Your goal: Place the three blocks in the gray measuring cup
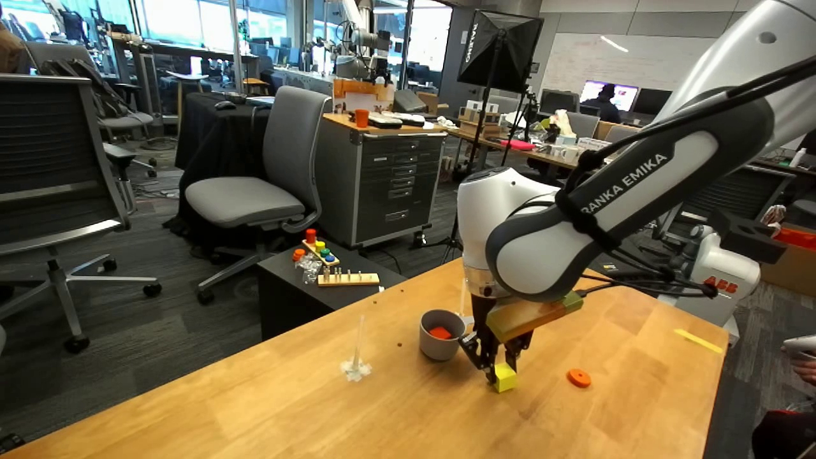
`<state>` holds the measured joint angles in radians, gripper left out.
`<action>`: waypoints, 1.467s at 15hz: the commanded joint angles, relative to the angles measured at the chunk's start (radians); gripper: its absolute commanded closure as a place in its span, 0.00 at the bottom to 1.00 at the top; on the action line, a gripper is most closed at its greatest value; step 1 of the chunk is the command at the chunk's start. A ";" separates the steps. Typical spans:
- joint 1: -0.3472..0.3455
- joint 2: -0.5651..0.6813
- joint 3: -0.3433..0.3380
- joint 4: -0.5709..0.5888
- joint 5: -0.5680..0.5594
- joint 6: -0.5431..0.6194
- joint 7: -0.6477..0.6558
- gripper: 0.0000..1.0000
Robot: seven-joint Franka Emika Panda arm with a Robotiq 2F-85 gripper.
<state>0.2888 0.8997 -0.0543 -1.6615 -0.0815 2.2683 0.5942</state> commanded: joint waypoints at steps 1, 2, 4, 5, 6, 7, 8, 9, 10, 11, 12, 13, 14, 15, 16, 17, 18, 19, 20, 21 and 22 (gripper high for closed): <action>-0.007 -0.039 0.009 -0.006 0.028 0.014 -0.015 0.84; -0.001 -0.062 0.006 -0.013 0.026 0.022 -0.011 0.84; 0.008 -0.099 0.004 -0.018 0.022 0.032 -0.005 0.84; 0.011 -0.117 0.005 -0.017 0.021 0.032 -0.003 0.84; 0.016 -0.134 0.005 -0.015 0.018 0.034 -0.001 0.84; 0.017 -0.148 0.006 -0.014 0.019 0.034 0.000 0.84; 0.022 -0.158 0.005 -0.005 0.015 0.030 0.005 0.84; 0.022 -0.166 0.005 -0.001 0.014 0.031 0.006 0.84; 0.024 -0.164 0.002 0.010 0.009 0.031 0.007 0.84; 0.024 -0.164 0.003 0.019 0.008 0.029 0.006 0.84; 0.023 -0.157 0.000 0.034 0.006 0.025 0.008 0.84; 0.022 -0.150 -0.001 0.047 0.007 0.020 0.009 0.84; 0.022 -0.139 -0.005 0.064 0.004 0.017 0.012 0.84; 0.022 -0.132 -0.009 0.075 0.002 0.016 0.015 0.84; 0.023 -0.124 -0.014 0.089 -0.002 0.013 0.018 0.84; 0.023 -0.116 -0.017 0.103 -0.003 0.011 0.019 0.84; 0.022 -0.108 -0.021 0.116 -0.004 0.012 0.020 0.84; 0.023 -0.098 -0.024 0.133 -0.005 0.010 0.023 0.84; 0.024 -0.088 -0.027 0.148 -0.007 0.010 0.025 0.84; 0.024 -0.076 -0.029 0.167 -0.007 0.008 0.027 0.84; 0.026 -0.065 -0.030 0.184 -0.006 0.008 0.030 0.84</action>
<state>0.3059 0.7899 -0.0727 -1.5583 -0.0741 2.2946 0.5992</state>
